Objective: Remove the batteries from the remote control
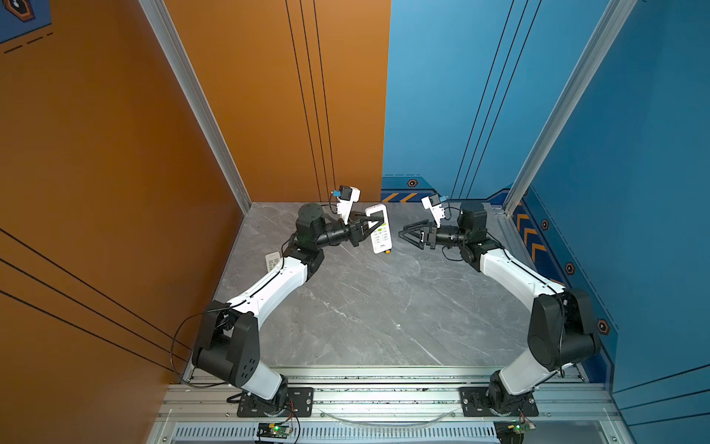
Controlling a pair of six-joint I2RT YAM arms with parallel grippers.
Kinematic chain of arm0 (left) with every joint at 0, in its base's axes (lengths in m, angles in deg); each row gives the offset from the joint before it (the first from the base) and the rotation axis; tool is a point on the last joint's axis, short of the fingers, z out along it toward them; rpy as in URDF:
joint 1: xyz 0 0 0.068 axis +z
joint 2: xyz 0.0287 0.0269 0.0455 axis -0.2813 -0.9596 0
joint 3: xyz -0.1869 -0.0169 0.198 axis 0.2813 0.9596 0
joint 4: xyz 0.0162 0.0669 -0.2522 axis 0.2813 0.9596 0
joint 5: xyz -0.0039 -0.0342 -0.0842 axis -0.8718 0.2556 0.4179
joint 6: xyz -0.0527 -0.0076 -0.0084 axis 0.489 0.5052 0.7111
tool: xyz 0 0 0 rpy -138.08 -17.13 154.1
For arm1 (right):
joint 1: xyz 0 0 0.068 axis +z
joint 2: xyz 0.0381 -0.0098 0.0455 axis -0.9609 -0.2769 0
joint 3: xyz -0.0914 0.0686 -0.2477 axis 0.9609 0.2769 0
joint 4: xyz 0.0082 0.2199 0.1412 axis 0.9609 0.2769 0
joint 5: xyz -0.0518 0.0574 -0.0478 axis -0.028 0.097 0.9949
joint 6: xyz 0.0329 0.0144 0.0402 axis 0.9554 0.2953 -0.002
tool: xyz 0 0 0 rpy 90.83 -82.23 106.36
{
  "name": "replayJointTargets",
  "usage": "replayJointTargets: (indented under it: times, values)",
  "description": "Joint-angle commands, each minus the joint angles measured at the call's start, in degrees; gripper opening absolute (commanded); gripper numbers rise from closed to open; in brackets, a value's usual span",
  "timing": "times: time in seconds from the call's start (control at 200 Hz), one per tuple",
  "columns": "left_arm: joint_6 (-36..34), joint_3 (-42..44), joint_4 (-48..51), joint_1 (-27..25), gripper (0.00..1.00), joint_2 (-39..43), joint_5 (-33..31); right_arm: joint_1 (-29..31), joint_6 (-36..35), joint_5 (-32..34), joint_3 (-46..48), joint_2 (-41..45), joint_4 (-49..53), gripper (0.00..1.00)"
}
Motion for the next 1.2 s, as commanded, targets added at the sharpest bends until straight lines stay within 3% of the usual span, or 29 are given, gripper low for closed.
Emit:
replayJointTargets:
  times: [0.0,0.29,0.706,0.831,0.891,0.926,1.016,1.091,1.196]
  values:
    - [-2.32,-3.42,-3.04,-0.74,0.1,-1.6,4.9,1.72,0.32,-5.06,-3.09,-0.7,-5.04,0.81]
    - [-3.12,-5.55,-3.05,-2.07,0.1,-4.15,6.47,5.39,3.1,-4.83,-4.27,-2.71,-10.61,0.75]
    - [2.07,-8.17,-7.89,-0.77,0.1,-6.36,9.99,6.08,2.99,-3.5,-3.01,-1.38,-10.37,0.41]
    - [3.01,-8.44,-8.31,0.22,0.11,-7.03,10.75,6.19,2.91,-3.14,-3.34,-0.58,-9.39,0.24]
    - [3.34,-9.02,-8.3,0.54,0.12,-7.41,11.07,6.41,2.85,-2.9,-3.85,-0.48,-8.06,0.22]
    - [3.54,-9.24,-8.39,0.75,0.16,-7.56,10.77,6.45,2.81,-2.75,-4.29,-0.25,-7.33,0.19]
    - [5.17,-9.62,-10.18,1.26,0.29,-8.18,9.45,6.72,2.75,-1.67,-5.41,-0.22,-4.93,0.0]
    - [6.85,-10.38,-11.19,1.56,0.34,-9.17,8.64,6.95,2.67,-0.62,-6.5,-0.07,-3.19,0.0]
    - [12.97,-9.18,-17.72,2.17,0.64,-10.42,5.25,7.42,3.05,0.51,-7.02,-0.04,-3.07,0.0]
